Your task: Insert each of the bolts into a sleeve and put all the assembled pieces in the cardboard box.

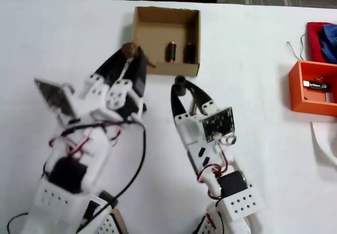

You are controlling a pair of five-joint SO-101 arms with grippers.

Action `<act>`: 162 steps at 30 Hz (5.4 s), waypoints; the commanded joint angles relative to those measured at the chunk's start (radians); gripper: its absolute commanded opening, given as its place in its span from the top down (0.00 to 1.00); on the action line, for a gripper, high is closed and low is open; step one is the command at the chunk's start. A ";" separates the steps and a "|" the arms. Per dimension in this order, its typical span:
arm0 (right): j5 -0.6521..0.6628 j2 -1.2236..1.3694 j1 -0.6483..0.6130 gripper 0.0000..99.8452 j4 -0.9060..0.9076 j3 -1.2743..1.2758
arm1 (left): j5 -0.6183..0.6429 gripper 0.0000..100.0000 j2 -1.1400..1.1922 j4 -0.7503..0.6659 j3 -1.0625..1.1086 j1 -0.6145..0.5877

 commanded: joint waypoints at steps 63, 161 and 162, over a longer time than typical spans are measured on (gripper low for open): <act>0.015 0.002 -0.005 0.98 -0.044 -0.008 | -0.229 0.97 0.390 0.284 -0.300 0.178; -0.224 1.678 0.168 0.98 1.138 -2.196 | -0.474 0.94 0.325 0.612 0.131 -0.743; -0.224 1.744 0.168 0.98 1.153 -2.280 | -0.474 0.94 0.325 0.585 0.154 -0.743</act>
